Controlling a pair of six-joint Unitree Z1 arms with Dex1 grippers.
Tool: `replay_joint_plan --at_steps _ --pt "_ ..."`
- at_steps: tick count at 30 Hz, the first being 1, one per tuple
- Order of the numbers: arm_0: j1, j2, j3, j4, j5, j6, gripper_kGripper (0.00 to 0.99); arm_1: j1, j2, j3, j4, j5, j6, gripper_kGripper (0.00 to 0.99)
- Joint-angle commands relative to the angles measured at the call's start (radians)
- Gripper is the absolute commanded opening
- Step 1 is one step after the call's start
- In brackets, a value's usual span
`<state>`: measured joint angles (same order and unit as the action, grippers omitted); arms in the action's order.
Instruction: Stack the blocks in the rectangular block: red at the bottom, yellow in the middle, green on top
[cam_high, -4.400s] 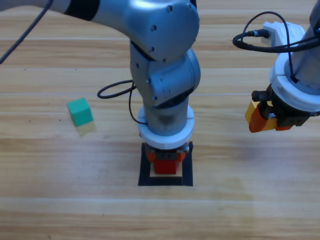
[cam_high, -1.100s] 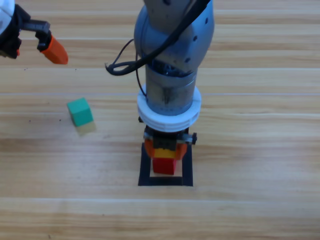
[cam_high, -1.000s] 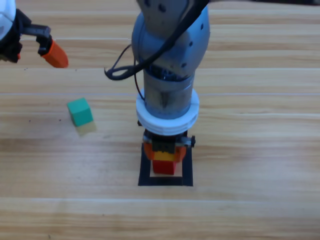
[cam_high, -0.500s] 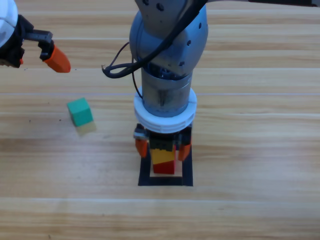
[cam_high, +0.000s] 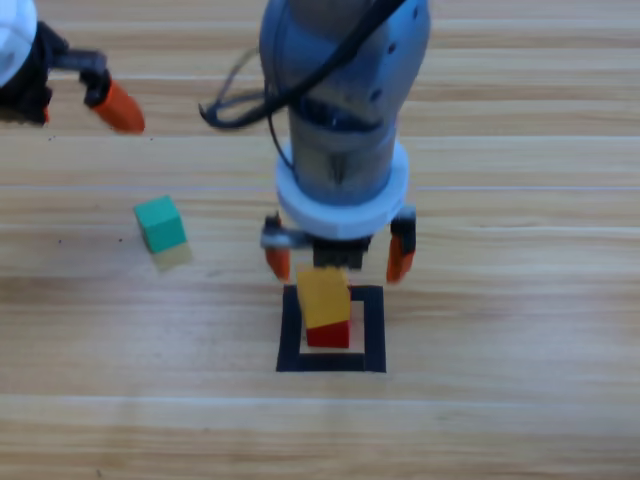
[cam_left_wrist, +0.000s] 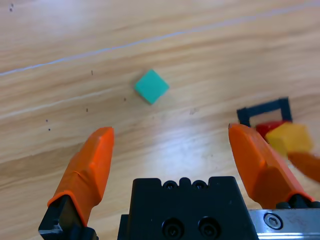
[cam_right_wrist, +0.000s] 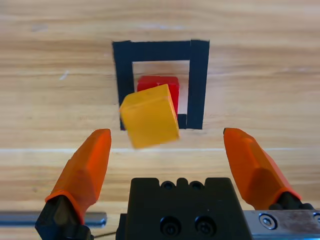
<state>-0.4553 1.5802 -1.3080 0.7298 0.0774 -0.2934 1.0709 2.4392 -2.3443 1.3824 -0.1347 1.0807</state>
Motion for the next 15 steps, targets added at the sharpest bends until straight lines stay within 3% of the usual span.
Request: replay_joint_plan --at_steps 1,7,10,13,15 --pt "0.064 0.184 -0.096 0.005 -0.008 -0.101 0.971 0.075 -0.249 0.037 0.007 -0.072 -0.096 0.990" --pt "0.070 0.342 -0.197 0.088 0.013 -0.279 0.960 0.075 -0.414 0.244 -0.062 -0.105 -0.163 0.990" --pt "0.070 0.382 -0.223 0.128 0.024 -0.368 0.960 0.064 -0.577 0.543 -0.267 -0.095 -0.214 0.990" --pt "0.069 0.402 -0.234 0.143 0.022 -0.435 0.959 0.004 -0.743 0.862 -0.510 -0.033 -0.265 0.990" --pt "0.069 0.417 -0.238 0.148 0.022 -0.467 0.959 -0.028 -0.787 0.956 -0.556 -0.006 -0.303 0.990"
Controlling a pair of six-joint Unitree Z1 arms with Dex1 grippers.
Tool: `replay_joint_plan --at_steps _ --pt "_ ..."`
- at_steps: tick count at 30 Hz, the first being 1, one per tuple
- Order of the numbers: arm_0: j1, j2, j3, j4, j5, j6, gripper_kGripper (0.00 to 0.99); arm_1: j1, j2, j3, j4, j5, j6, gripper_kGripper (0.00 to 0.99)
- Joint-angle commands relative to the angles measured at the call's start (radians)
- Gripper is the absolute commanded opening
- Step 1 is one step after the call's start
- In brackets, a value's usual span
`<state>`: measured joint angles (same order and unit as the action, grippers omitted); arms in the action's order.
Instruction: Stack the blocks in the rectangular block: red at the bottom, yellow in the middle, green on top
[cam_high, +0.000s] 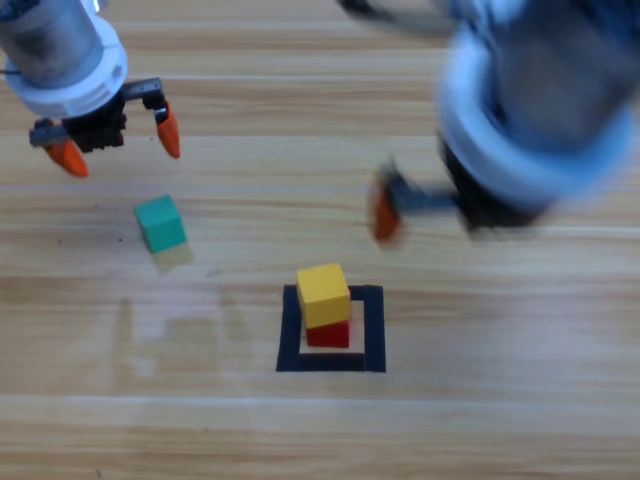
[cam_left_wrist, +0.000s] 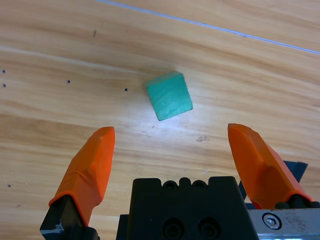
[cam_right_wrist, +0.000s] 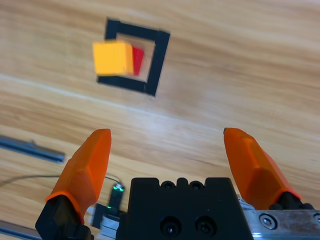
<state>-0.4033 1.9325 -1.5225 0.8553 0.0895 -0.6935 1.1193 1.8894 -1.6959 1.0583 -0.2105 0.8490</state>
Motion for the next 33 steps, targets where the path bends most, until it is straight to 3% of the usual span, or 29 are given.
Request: replay_joint_plan --at_steps 1,12,33 --pt "0.015 0.080 -0.034 0.025 0.009 -0.075 0.957 -0.085 -0.239 0.332 -0.242 0.079 -0.100 0.990" --pt "0.008 0.218 -0.119 0.053 -0.028 -0.169 0.957 -0.099 -0.185 0.464 -0.340 0.082 -0.223 0.990" --pt "-0.002 0.339 -0.125 0.033 -0.017 -0.167 0.902 -0.099 -0.164 0.467 -0.353 0.097 -0.294 0.990"
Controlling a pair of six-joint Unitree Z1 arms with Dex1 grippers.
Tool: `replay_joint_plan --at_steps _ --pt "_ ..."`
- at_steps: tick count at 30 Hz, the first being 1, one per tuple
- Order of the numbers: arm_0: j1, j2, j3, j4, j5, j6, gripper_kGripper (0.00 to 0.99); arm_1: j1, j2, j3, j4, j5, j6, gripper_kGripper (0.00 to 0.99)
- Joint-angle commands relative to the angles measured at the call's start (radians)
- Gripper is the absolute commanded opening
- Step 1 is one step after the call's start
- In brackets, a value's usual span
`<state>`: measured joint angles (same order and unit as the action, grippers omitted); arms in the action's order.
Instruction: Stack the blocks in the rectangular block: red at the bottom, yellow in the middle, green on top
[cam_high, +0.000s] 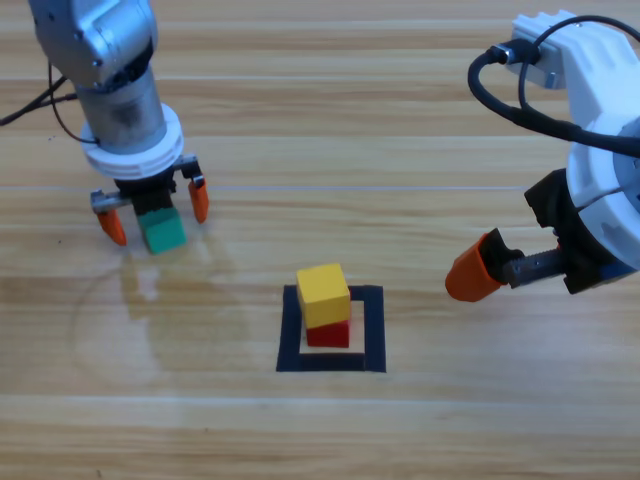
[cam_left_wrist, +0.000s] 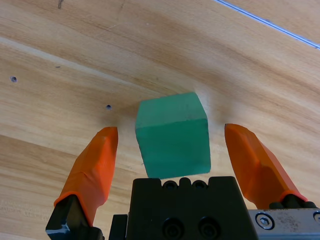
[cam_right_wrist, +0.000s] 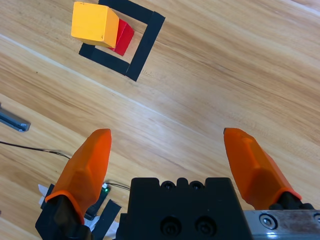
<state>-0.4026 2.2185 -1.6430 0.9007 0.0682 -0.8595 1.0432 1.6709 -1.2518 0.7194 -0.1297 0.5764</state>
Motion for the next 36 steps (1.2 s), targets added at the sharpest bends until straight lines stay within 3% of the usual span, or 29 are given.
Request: replay_joint_plan --at_steps 1,6,14,17,22,25,36 --pt "-0.001 0.053 -0.005 -0.014 0.005 0.000 0.888 -0.023 0.056 0.023 -0.014 0.016 -0.024 0.990" --pt "-0.002 0.056 -0.005 -0.023 0.004 0.008 0.776 -0.023 0.063 0.023 -0.017 0.021 -0.024 0.990" --pt "-0.019 0.061 -0.014 -0.040 0.012 0.017 0.225 -0.023 0.053 0.023 -0.020 0.019 -0.039 0.990" --pt "-0.028 0.040 -0.046 -0.022 0.025 0.043 0.115 -0.023 0.046 0.026 -0.026 0.019 -0.052 0.990" --pt "-0.088 0.056 -0.406 0.239 0.033 0.204 0.114 -0.023 0.021 0.060 -0.069 0.019 -0.067 0.990" --pt "-0.131 0.038 -0.600 0.385 0.030 0.316 0.051 -0.023 0.013 0.071 -0.083 0.019 -0.072 0.990" --pt "-0.381 -0.053 -0.615 0.460 0.013 0.496 0.037 -0.023 0.010 0.074 -0.084 0.021 -0.076 0.990"
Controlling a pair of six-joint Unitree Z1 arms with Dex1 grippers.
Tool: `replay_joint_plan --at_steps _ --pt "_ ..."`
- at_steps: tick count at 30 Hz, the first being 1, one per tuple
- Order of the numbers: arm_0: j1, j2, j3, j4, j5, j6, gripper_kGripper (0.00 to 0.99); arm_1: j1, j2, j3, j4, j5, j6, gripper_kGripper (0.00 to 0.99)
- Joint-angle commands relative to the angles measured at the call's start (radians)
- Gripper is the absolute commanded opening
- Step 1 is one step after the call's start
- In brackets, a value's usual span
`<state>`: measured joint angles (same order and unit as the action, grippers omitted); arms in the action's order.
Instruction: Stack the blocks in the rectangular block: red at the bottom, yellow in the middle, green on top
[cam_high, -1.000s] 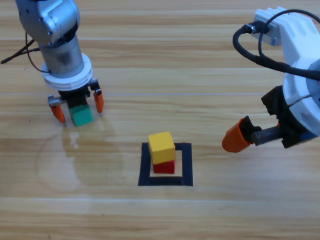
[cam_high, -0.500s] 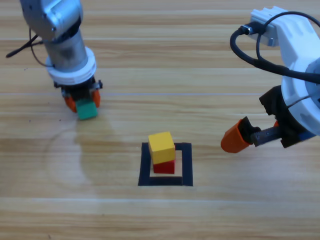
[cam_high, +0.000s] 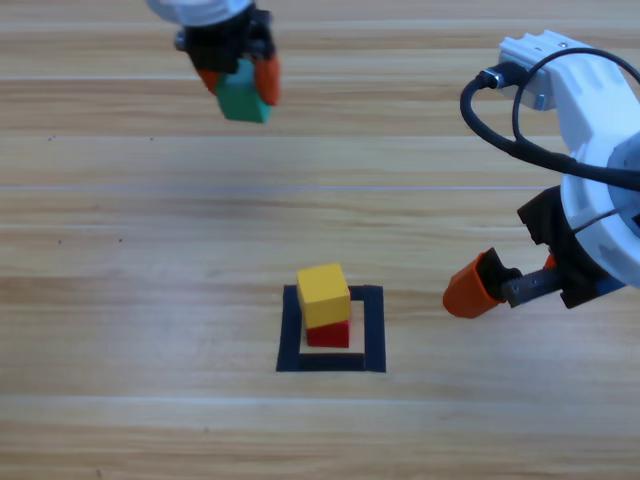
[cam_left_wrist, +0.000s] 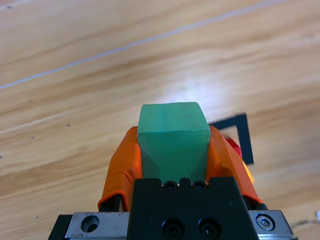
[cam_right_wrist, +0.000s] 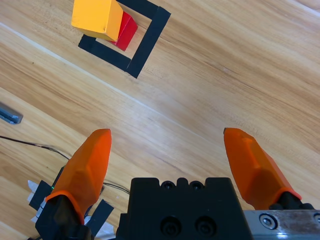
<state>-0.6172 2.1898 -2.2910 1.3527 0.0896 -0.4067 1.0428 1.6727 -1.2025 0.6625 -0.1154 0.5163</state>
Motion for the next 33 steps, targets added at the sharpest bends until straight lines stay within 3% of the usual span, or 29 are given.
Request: replay_joint_plan --at_steps 1,7,17,21,33 --pt "-0.188 -0.028 0.033 0.008 -0.013 0.052 0.037 -0.023 0.009 0.024 -0.027 0.007 -0.016 0.990" --pt "-0.254 -0.038 0.039 0.014 -0.037 0.028 0.037 -0.023 -0.010 0.031 -0.029 0.019 -0.025 0.990" --pt "-0.263 -0.018 0.120 0.029 0.032 -0.391 0.041 -0.023 -0.149 0.123 -0.096 0.034 -0.030 0.990" --pt "-0.266 -0.018 0.137 0.033 0.044 -0.481 0.041 -0.023 -0.169 0.138 -0.096 0.056 -0.038 0.990" --pt "-0.300 0.008 0.160 0.046 0.055 -0.561 0.043 -0.023 -0.199 0.155 -0.096 0.088 -0.064 0.990"
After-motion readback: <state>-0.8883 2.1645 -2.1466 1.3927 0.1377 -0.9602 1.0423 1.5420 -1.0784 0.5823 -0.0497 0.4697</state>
